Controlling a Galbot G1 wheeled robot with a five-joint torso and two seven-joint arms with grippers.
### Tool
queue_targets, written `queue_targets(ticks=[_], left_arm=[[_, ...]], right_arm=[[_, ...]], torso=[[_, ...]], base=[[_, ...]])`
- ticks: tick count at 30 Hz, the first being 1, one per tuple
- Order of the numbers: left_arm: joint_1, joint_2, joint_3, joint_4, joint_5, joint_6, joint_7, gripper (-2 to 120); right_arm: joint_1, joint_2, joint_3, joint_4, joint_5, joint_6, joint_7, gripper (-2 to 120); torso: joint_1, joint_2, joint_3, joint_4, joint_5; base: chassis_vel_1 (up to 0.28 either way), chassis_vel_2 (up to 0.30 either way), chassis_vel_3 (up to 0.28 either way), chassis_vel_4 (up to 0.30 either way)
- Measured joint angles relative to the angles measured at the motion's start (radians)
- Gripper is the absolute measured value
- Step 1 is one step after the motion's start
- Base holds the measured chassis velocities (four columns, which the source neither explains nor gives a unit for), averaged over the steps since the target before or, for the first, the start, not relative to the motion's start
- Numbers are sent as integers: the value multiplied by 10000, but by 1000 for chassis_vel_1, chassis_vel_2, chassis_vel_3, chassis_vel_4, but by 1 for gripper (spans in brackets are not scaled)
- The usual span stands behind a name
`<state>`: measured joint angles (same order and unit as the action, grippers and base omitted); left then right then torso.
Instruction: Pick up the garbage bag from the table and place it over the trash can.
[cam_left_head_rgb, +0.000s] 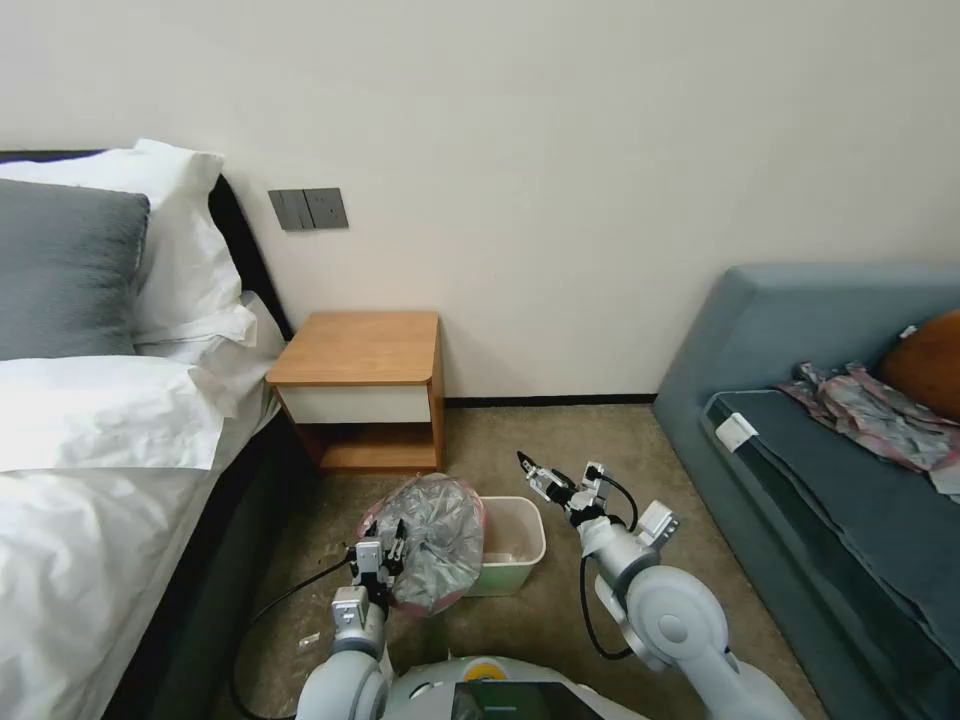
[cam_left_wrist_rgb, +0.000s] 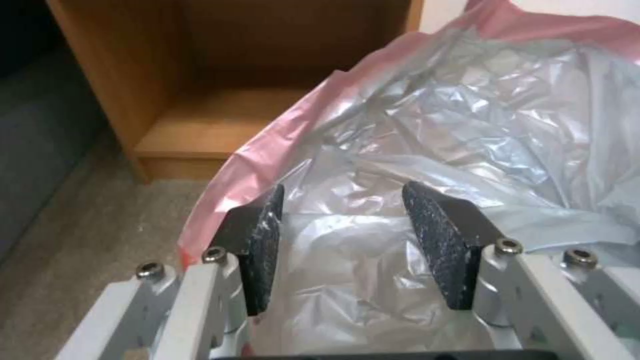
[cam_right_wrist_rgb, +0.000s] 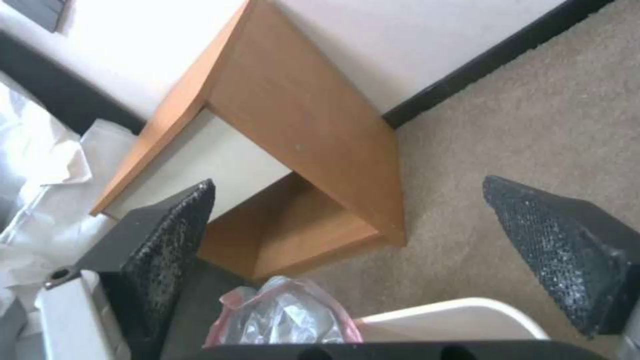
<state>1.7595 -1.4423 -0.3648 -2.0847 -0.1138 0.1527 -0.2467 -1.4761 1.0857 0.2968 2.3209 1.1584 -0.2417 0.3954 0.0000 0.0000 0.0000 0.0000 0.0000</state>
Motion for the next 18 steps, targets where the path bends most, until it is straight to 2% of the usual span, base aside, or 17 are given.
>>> queue_targets(ticks=[12,18], left_arm=[[-262,131,253,51,16,-17,100,50],[-319,186,455,185,285,-182,372,47]], right_arm=[[-187,27,136,112,-127,2,-18,100],[-184,26,59,108,-158,2,-19,100]], torso=[[0,0,0,0,0],[0,0,0,1,1]], base=[[0,0,0,0],[0,0,0,0]])
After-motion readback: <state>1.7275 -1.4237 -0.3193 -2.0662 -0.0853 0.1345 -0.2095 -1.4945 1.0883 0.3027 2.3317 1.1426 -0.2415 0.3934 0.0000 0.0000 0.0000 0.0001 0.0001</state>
